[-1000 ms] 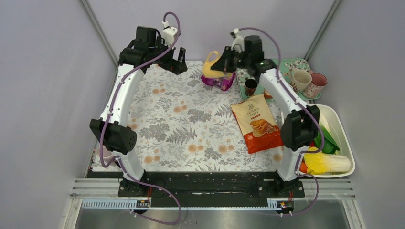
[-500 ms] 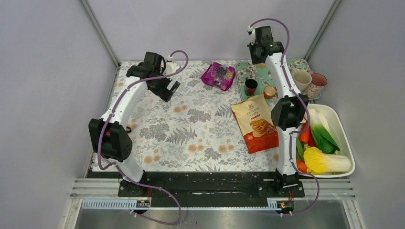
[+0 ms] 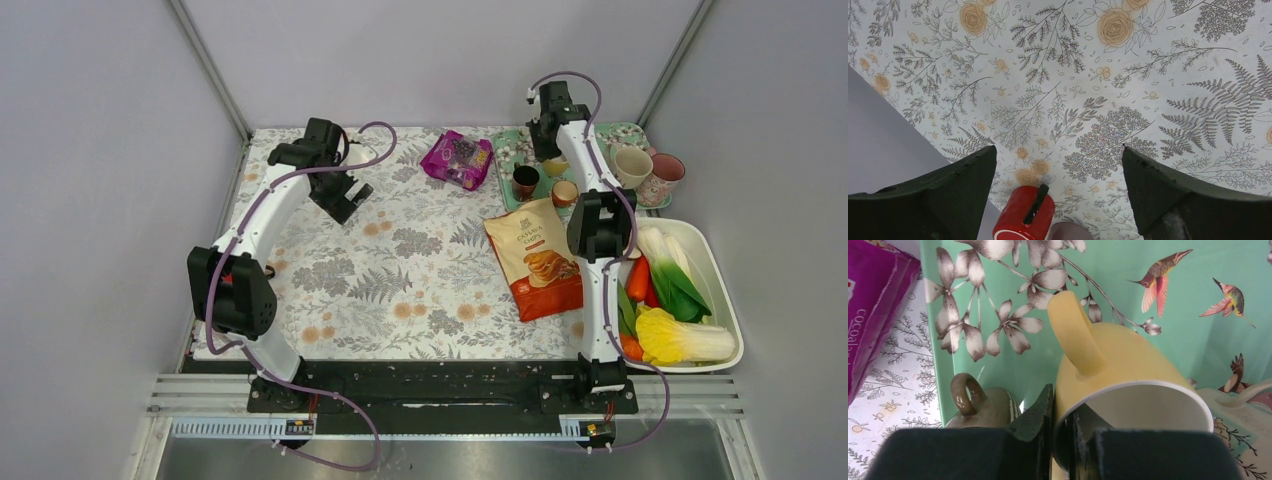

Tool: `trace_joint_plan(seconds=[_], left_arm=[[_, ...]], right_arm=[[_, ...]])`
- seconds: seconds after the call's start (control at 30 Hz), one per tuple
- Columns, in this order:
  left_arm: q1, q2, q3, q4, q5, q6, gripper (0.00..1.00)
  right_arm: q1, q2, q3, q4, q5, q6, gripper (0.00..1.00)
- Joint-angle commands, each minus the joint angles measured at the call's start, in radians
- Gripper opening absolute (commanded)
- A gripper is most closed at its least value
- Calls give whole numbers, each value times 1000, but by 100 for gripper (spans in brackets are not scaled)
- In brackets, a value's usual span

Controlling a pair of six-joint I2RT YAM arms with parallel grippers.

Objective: Turn the mug right side up

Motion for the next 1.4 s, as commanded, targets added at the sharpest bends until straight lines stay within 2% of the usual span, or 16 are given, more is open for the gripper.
trace_joint_plan(seconds=[0.0, 0.2, 0.3, 0.4, 0.63, 0.7, 0.9, 1.03, 1.17, 1.27, 1.37], left_arm=[[0, -26, -6, -13, -19, 29, 99], [1, 28, 13, -133, -5, 91, 99], [1, 48, 11, -176, -6, 115, 99], [0, 46, -4, -183, 6, 139, 99], [22, 48, -35, -253, 5, 264, 99], [49, 67, -36, -278, -38, 287, 99], [148, 101, -65, -304, -197, 345, 99], [179, 117, -79, -317, -296, 349, 95], [180, 58, -183, -300, -288, 467, 91], [185, -16, -300, -196, -303, 618, 91], [213, 3, -324, -143, -332, 656, 90]], right_arm=[[-16, -7, 12, 46, -42, 28, 0], [-28, 14, 18, 29, -69, 38, 0], [-32, 19, 19, 29, -83, 46, 4], [-33, 18, 20, 24, -86, 47, 15], [-33, -36, 46, 19, -81, 36, 51], [-32, -68, 52, 19, -80, 31, 62], [-32, -174, 53, 11, -110, 18, 80], [-28, -251, 35, 3, -148, 19, 97], [-17, -326, -17, 6, -175, 24, 99], [-10, -370, -55, 6, -188, 37, 99], [7, -411, -97, -4, -183, 39, 99]])
